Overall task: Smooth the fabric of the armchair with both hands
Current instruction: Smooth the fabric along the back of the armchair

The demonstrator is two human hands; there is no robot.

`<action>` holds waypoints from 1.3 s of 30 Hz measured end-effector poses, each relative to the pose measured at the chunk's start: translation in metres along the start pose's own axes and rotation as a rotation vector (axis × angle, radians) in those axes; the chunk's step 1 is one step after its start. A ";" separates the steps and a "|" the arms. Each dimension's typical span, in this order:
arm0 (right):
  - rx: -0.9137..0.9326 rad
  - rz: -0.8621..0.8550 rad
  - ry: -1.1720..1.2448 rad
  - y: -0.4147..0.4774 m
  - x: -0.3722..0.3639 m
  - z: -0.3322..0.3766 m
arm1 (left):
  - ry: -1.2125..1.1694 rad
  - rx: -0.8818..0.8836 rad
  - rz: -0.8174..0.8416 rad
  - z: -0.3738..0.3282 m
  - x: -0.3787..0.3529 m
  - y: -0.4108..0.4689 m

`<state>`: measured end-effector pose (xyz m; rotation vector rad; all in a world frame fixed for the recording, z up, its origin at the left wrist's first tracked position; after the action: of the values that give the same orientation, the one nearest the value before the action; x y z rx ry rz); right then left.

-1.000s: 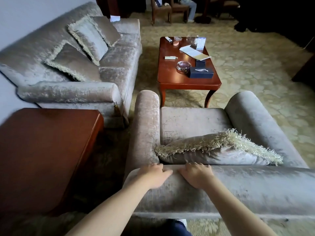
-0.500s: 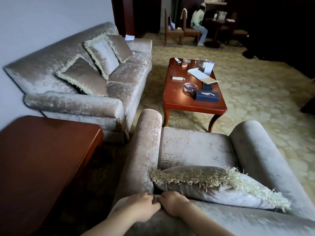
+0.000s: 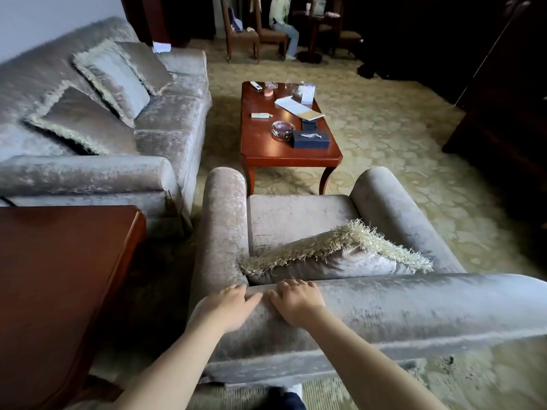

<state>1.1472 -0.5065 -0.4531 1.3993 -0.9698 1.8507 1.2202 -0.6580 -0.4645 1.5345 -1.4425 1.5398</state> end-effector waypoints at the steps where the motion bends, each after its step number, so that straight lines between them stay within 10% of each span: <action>1: 0.000 -0.010 0.003 0.000 0.001 0.000 | -0.002 0.005 -0.012 0.002 0.000 0.001; 18: 0.185 -0.133 0.148 -0.008 0.017 -0.030 | 0.125 0.058 -0.167 -0.077 -0.008 -0.004; 31: -0.034 -0.237 0.075 -0.082 0.093 -0.445 | -0.073 -0.189 -0.262 -0.502 -0.076 0.048; 39: -0.012 -0.105 0.052 -0.062 0.101 -0.547 | 0.088 -0.206 -0.251 -0.586 -0.107 0.082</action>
<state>0.8910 -0.0090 -0.4370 1.3620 -0.8633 1.7925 0.9552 -0.1186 -0.4641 1.4440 -1.2625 1.2550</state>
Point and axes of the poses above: each hand's wrist, its own y-axis towards the middle knuckle, its own x-axis out of the back of the hand, z = x × y, the point moved 2 cm from there along y, towards the middle knuckle, and after that the axes turned 12 degrees about -z, right-handed, at the moved point
